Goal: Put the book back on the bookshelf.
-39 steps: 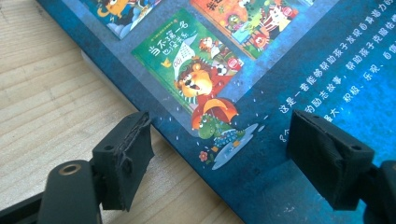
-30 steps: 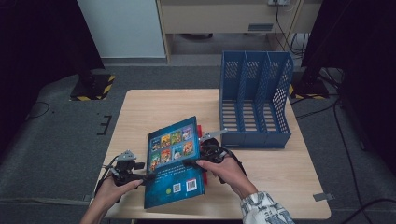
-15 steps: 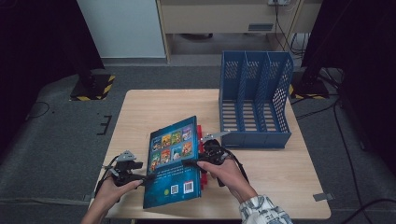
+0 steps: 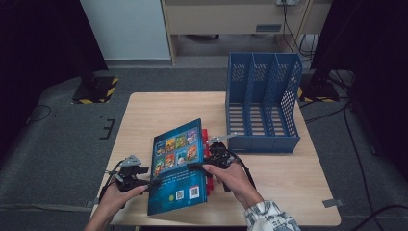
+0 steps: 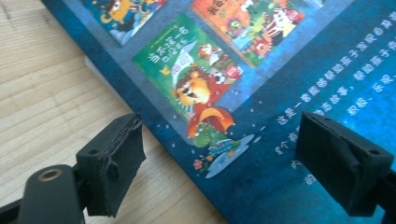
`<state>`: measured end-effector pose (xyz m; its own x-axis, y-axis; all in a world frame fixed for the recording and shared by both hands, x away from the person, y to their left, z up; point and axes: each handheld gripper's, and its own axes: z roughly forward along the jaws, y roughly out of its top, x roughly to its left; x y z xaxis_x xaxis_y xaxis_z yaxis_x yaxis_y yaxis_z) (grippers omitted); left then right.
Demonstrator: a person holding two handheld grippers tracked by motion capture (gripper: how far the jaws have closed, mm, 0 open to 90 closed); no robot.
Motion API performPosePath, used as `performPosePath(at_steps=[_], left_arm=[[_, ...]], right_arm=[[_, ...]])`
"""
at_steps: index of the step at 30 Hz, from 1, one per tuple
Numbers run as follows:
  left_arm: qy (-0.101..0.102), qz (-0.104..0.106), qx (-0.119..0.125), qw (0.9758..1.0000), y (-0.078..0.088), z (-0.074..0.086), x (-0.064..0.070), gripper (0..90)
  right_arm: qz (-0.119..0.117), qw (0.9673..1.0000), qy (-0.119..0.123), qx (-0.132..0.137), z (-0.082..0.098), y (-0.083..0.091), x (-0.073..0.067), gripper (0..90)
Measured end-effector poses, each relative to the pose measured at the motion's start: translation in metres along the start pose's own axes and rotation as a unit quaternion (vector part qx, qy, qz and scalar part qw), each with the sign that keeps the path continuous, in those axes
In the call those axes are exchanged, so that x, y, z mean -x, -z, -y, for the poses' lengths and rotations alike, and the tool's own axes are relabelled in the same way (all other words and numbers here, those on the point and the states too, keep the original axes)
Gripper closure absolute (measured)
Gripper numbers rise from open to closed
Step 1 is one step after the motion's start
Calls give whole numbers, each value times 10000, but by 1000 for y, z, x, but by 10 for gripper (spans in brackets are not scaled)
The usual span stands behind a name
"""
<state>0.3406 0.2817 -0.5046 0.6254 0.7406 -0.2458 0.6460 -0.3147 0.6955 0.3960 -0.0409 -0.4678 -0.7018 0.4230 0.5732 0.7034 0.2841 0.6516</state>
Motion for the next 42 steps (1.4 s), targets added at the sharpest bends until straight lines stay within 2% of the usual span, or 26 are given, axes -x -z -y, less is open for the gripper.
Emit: performPosePath(at_steps=[6, 9, 13, 20, 23, 26, 35, 38, 42], left_arm=[[-5, 32, 18, 10000, 0, -1, 2, 140], [-2, 25, 75, 10000, 2, -1, 1, 139], [53, -5, 221, 9997, 6, -2, -2, 140], [208, -1, 401, 9990, 12, -3, -6, 133], [270, 97, 500, 9983, 15, -4, -7, 121], [282, 209, 539, 9979, 15, -5, -9, 113], [379, 795, 658, 9939, 11, -7, -13, 109], [431, 865, 657, 9932, 11, -9, -15, 123], [372, 805, 590, 9943, 15, -13, -14, 155]], right_arm=[[27, 10000, 30, 4, -1, 0, -2, 639], [16, 9999, 118, 39, -3, 0, -5, 660], [-29, 9997, 185, 145, -9, 3, -11, 702], [-112, 9992, 182, 328, -12, 8, -11, 738], [-246, 9984, 117, 486, -14, 12, -13, 768], [-276, 9981, 210, 502, -17, 15, -16, 774], [-373, 9971, 326, 585, -20, 17, -20, 787], [-382, 9968, 379, 583, -21, 18, -19, 786], [-384, 9963, 531, 547, -23, 20, -20, 781]])
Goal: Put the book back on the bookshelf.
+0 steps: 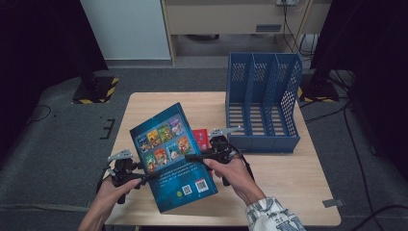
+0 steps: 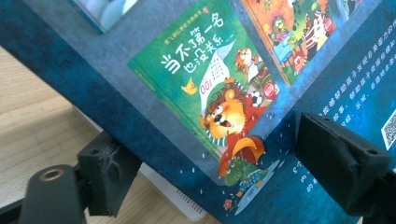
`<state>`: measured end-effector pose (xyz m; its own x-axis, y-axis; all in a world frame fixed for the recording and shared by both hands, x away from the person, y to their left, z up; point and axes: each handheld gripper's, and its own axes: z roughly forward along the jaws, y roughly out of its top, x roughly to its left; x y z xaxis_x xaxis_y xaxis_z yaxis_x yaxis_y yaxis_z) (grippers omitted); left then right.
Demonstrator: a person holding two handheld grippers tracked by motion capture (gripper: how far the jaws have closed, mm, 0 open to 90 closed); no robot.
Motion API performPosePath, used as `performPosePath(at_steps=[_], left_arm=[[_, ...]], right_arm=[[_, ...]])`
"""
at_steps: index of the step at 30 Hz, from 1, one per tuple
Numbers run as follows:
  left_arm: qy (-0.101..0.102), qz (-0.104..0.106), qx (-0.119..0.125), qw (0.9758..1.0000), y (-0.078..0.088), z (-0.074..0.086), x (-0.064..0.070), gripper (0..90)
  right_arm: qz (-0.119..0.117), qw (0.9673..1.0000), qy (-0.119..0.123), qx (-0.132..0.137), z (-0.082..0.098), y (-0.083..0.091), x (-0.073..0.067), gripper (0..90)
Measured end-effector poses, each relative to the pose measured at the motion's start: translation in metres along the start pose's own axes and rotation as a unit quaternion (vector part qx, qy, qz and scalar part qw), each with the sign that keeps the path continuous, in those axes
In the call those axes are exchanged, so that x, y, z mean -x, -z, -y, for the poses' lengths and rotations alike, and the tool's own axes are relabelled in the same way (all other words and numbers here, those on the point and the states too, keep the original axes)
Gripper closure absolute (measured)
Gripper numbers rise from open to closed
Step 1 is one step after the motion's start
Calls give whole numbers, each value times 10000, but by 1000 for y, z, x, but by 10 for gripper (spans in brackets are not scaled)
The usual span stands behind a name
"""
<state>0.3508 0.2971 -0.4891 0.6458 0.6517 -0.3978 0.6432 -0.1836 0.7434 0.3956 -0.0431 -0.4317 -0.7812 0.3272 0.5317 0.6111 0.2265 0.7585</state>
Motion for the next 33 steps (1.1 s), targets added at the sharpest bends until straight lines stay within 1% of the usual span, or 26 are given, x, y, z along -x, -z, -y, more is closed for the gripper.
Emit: performPosePath(at_steps=[2, 4, 6, 9, 10, 11, 16, 19, 21, 23, 25, 29, 30, 31, 32, 33], left_arm=[[-66, -30, -49, 10000, 2, -2, 2, 168], [-91, -45, -59, 9999, 4, -5, 3, 187], [-140, -67, -35, 9999, 5, -6, 4, 213], [-214, -81, -6, 9997, 8, -8, 6, 258], [-266, -82, -7, 9996, 8, -8, 6, 269], [-290, -82, -5, 9995, 9, -9, 7, 280], [-358, -118, -11, 9993, 10, -12, 11, 321], [-431, -99, 62, 9990, 10, -15, 15, 348], [-487, -110, 63, 9987, 10, -17, 17, 350], [-474, -107, 84, 9988, 10, -17, 19, 353], [-425, -96, 109, 9990, 11, -18, 19, 359], [-407, -29, 140, 9991, 15, -20, 22, 358], [-405, -3, 169, 9990, 16, -21, 23, 358], [-389, 20, 198, 9990, 18, -22, 23, 358], [-395, 24, 231, 9990, 19, -23, 24, 358], [-415, 20, 263, 9988, 21, -25, 26, 358]], right_arm=[[10, 9999, 98, -61, -2, 1, -1, 777], [16, 9998, 193, -107, -4, 2, -3, 774], [42, 9996, 240, -163, -6, 4, -3, 763], [116, 9988, 377, -275, -7, 7, -2, 742], [136, 9985, 410, -323, -7, 7, -1, 737], [145, 9985, 404, -353, -7, 8, -1, 731], [232, 9972, 522, -489, -6, 10, 2, 702], [272, 9963, 595, -566, -6, 8, 1, 692], [202, 9963, 638, -540, -6, 7, -1, 702], [164, 9966, 631, -510, -7, 7, -2, 707], [144, 9968, 608, -494, -7, 7, -1, 716], [-3, 9978, 478, -461, -9, 8, -2, 751], [-47, 9978, 488, -453, -9, 9, -2, 769], [-167, 9981, 407, -427, -10, 10, -2, 785], [-241, 9982, 385, -385, -10, 11, -3, 791], [-262, 9981, 420, -365, -11, 12, -5, 795]])
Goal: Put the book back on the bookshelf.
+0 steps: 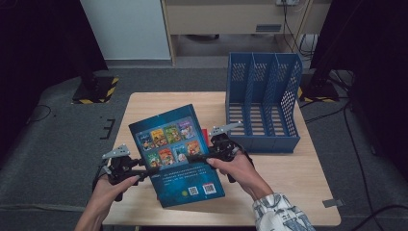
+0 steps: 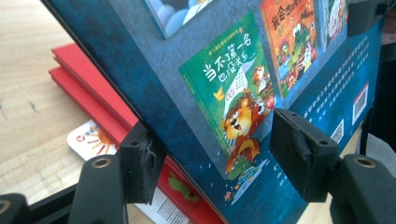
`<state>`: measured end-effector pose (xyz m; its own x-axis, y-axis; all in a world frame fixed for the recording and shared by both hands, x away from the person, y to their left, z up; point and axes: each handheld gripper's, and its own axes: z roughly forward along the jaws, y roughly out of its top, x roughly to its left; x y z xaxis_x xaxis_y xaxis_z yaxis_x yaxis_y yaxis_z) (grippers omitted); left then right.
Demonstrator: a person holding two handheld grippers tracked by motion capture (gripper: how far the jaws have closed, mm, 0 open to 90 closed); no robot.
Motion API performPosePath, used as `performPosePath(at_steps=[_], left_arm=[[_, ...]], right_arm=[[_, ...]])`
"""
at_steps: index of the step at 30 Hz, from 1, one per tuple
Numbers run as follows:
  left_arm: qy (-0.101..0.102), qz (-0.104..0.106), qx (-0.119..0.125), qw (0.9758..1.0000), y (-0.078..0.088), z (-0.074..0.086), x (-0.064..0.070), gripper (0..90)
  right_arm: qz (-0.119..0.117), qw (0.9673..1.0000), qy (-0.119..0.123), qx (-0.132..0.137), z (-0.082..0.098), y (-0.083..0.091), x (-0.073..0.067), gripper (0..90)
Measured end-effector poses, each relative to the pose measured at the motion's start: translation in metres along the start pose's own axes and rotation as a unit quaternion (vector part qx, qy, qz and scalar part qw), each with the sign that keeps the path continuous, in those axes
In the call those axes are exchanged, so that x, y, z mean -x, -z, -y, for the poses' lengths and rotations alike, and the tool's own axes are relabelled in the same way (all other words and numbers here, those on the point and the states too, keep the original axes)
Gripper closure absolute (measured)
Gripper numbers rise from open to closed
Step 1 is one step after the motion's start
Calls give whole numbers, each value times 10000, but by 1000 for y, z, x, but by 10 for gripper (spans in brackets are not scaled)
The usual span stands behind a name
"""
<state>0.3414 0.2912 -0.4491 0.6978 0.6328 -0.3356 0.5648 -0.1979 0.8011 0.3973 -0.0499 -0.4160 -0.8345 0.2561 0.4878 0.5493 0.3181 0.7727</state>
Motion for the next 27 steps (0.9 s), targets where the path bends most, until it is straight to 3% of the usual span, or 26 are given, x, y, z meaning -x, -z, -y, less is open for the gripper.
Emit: performPosePath(at_steps=[5, 9, 19, 23, 24, 27], left_arm=[[-77, 37, 170, 9998, 12, -12, 8, 357], [-180, -60, 208, 9996, 20, -24, 13, 336], [-385, -339, 276, 9983, 28, -50, 4, 349], [-517, -473, 367, 9969, 28, -58, 1, 380], [-568, -512, 345, 9965, 28, -58, 1, 389], [-615, -539, 370, 9960, 27, -59, 1, 400]], right_arm=[[-60, 9999, 68, 89, -8, 7, -6, 803], [-105, 9996, 184, 183, -14, 10, -8, 799], [103, 9973, 697, 207, -27, -1, -1, 773], [296, 9946, 986, 88, -24, -9, 2, 758], [364, 9928, 1133, 168, -23, -10, 2, 760], [386, 9921, 1179, 175, -24, -11, 2, 761]])
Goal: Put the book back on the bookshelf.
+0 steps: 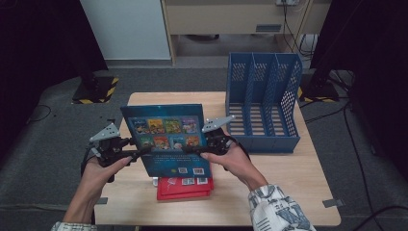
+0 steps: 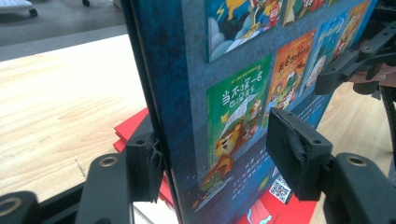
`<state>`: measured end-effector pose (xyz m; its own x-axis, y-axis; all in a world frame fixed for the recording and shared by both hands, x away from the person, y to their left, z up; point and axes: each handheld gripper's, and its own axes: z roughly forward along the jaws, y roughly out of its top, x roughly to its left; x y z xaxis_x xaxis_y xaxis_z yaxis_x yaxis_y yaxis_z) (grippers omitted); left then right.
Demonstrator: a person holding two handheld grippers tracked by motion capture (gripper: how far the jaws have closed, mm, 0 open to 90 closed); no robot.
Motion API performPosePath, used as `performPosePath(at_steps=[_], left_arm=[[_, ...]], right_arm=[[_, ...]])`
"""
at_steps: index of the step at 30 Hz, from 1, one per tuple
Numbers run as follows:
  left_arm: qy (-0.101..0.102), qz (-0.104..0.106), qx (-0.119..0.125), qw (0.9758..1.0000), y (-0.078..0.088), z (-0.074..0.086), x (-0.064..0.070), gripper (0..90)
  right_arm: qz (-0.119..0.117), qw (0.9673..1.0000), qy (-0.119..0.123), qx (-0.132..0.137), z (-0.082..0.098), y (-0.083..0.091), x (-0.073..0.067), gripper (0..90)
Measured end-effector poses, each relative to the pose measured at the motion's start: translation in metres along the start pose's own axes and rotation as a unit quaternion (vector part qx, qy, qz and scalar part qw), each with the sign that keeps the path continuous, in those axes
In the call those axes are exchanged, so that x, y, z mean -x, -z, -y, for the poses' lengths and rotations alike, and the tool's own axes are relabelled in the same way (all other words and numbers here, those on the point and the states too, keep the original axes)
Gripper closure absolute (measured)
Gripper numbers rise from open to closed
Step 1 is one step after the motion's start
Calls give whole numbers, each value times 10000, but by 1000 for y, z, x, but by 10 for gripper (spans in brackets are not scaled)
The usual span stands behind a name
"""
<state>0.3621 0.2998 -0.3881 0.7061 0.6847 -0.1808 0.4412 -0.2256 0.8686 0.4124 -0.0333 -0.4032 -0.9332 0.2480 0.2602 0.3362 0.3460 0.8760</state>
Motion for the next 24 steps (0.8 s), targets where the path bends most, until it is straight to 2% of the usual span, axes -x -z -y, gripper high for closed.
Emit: performPosePath(at_steps=[8, 11, 18, 21, 24], left_arm=[[-75, -68, 102, 9999, 0, 1, 0, 447], [-98, -65, 153, 9998, 0, 3, -1, 476], [-119, -50, 210, 9997, 1, 4, 0, 484], [-159, 14, 261, 9995, -1, 4, 2, 490], [-229, 3, 242, 9994, -3, 2, 4, 482]], right_arm=[[144, 9993, 336, 58, 1, 1, -2, 754], [155, 9990, 400, 87, 3, 2, -3, 754], [190, 9985, 511, 102, 3, 2, -4, 746], [293, 9978, 529, 285, 1, 6, -6, 707], [331, 9972, 550, 394, -3, 12, -8, 705]])
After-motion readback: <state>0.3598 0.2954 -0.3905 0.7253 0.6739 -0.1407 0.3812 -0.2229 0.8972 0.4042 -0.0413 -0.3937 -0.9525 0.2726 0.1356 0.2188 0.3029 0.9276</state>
